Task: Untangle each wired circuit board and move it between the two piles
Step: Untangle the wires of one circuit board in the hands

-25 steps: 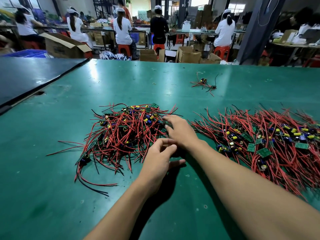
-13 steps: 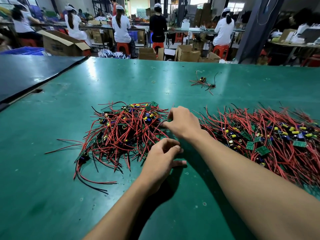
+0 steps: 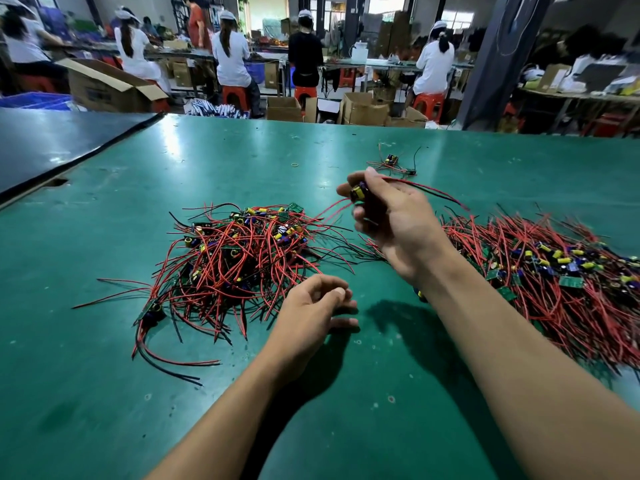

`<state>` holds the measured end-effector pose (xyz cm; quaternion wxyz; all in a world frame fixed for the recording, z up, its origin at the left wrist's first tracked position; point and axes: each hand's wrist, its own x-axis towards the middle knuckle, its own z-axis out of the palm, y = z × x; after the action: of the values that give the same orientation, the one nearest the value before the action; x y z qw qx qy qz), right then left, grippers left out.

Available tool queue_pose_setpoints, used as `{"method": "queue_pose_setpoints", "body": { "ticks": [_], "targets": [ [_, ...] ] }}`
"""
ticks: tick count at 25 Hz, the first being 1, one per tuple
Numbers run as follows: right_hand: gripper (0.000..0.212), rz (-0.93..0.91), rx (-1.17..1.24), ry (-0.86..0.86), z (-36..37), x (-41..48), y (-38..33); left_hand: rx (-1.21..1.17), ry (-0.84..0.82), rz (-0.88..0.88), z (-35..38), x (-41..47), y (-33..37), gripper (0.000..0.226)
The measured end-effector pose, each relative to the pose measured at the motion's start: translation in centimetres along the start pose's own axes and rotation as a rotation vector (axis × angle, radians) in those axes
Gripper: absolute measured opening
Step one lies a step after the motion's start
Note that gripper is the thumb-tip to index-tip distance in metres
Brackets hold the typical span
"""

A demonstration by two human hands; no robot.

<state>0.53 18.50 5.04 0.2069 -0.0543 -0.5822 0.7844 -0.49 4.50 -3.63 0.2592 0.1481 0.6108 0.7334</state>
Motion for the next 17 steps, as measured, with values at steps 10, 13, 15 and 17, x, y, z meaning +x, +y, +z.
{"method": "queue_pose_setpoints", "body": {
  "ticks": [10, 13, 15, 17],
  "targets": [
    [0.042, 0.355, -0.127, -0.05, -3.4, -6.1, 5.1, -0.215, -0.085, -0.122, -0.4, 0.0, 0.8, 0.028],
    [0.046, 0.326, -0.184, -0.005, -3.6, -6.3, 5.6, -0.231, -0.101, -0.134, -0.6, -0.1, 0.6, 0.026],
    [0.032, 0.312, -0.173, 0.03, -3.5, -6.7, 5.9, -0.218, -0.118, -0.131, -0.7, -0.2, 0.5, 0.029],
    [0.025, 0.285, -0.17, 0.035, -3.3, -7.0, 6.1, -0.119, -0.137, -0.083, -0.6, -0.3, 0.3, 0.034]
  ]
}}
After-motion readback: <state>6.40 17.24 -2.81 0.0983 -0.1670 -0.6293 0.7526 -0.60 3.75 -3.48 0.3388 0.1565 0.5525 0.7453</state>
